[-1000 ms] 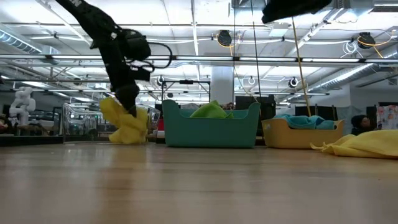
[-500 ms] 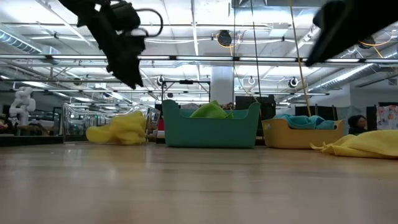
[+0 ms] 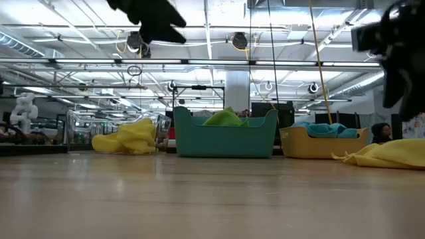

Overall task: Sort microfiber towel by color & place in baskets
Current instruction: Put the yellow towel into the transparent bin

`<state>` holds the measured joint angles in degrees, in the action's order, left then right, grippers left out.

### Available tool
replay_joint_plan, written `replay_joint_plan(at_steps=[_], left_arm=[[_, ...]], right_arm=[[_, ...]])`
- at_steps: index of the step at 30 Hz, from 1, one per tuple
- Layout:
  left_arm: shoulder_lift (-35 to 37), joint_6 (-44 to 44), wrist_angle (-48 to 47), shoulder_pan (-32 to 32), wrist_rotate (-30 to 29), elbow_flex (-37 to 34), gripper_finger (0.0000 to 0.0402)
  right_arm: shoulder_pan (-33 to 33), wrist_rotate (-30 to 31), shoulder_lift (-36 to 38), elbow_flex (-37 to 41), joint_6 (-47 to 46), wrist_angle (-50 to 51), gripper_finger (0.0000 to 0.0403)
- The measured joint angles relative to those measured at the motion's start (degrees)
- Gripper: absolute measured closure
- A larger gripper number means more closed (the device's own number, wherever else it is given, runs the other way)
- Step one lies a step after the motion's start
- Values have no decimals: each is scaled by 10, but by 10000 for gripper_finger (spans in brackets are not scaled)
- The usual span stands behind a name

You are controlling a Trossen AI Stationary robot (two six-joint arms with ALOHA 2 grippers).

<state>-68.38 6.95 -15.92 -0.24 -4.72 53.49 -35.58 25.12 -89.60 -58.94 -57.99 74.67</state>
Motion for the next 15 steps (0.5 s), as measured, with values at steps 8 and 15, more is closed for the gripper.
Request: replay_joint_plan(at_steps=[8,15], left_arm=[[-52,-17,80,-138,-131,0,135],[-99,-17,119,-164,-151,0,135]], right_arm=[[54,-46,0,98,29,-50,95],[112,-57,0,163,49,-110,90]])
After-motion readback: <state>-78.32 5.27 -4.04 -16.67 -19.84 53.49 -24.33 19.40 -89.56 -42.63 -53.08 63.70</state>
